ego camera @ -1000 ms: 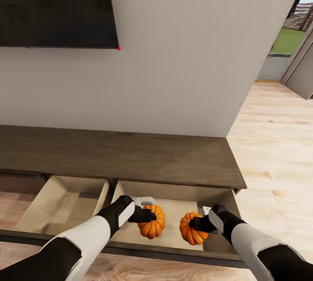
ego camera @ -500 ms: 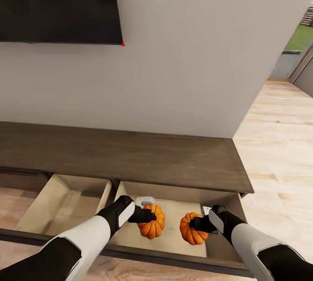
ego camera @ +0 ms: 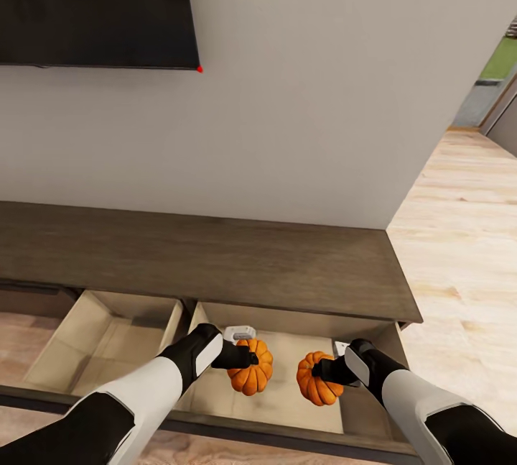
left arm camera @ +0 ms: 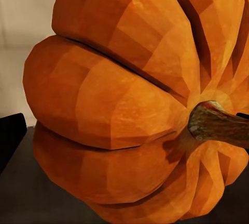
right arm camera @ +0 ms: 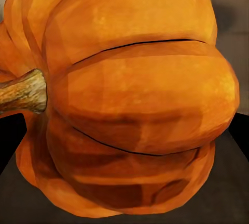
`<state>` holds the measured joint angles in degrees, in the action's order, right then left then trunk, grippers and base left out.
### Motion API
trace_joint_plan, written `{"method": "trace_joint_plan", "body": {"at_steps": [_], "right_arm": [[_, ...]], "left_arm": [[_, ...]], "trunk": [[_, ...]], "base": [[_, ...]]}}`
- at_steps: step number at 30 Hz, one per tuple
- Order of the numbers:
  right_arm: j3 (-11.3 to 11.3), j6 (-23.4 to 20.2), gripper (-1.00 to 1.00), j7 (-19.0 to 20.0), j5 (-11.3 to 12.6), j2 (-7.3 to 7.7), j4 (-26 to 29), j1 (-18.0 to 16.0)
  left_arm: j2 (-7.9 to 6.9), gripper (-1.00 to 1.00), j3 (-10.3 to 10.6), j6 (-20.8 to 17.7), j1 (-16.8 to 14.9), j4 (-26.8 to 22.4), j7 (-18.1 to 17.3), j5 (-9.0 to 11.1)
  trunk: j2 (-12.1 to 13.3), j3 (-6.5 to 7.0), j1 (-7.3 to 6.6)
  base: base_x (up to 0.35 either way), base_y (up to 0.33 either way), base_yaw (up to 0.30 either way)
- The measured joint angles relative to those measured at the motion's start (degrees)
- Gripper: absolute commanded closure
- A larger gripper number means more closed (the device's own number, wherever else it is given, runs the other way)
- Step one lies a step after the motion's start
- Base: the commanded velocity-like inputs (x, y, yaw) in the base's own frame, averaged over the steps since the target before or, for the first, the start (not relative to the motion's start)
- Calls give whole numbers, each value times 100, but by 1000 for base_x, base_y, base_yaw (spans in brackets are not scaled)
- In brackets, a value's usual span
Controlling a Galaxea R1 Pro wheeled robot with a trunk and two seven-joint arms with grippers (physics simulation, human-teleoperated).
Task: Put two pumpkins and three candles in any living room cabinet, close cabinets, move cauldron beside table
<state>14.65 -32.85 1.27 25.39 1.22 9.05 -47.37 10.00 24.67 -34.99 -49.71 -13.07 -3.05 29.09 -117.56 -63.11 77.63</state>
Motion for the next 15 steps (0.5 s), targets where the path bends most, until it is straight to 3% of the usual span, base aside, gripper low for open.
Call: {"method": "trace_joint_plan", "body": {"at_steps": [15], "right_arm": [[0,-11,100,0,-2,-4,0,0]], "left_arm": [[0,100,0,0,0,0,0,0]], "trunk": [[0,-138,0]], "base": [[0,0,0]]}}
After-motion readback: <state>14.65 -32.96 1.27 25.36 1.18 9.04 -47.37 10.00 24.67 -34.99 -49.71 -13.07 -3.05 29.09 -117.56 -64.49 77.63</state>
